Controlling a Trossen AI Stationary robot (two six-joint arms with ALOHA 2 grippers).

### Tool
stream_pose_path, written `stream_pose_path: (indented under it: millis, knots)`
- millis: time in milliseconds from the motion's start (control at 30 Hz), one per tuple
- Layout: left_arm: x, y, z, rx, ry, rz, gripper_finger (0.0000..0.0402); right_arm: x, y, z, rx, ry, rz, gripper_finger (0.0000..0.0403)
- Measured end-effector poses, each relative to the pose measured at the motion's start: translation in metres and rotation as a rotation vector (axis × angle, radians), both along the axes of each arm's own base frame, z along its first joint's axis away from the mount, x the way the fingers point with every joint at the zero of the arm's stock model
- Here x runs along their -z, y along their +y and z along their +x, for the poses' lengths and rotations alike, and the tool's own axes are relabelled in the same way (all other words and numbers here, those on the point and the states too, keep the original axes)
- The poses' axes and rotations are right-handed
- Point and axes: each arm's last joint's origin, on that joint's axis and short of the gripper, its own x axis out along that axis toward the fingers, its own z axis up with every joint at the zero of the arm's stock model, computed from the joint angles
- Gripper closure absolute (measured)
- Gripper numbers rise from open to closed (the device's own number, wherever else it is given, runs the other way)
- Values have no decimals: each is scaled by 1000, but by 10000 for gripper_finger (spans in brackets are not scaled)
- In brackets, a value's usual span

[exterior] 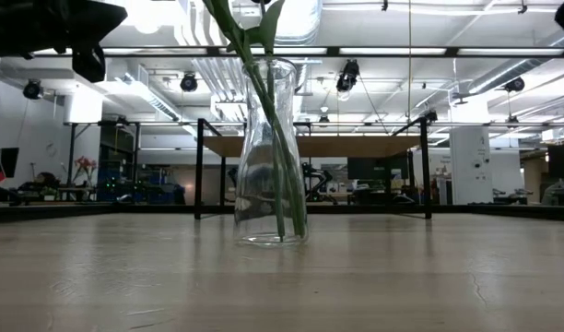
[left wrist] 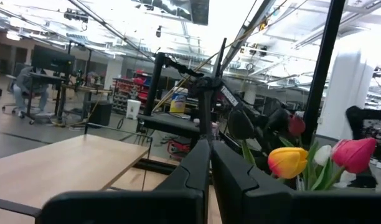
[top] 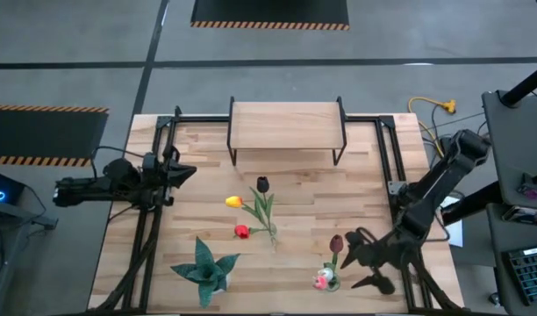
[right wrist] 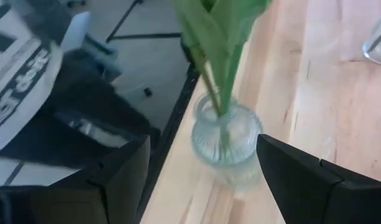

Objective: Pick and place flowers into a vace then onto a shelf
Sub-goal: Put the bottom transparent vase with the flowers on the shelf

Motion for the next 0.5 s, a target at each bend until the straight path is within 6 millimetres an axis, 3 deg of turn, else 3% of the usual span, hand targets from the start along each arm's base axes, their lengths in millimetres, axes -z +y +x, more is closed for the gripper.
stream_pose_path:
  millis: [500]
  knots:
    - [4, 0, 6, 14, 39, -66, 402, 40, 29, 27, 79, -25, 3, 120]
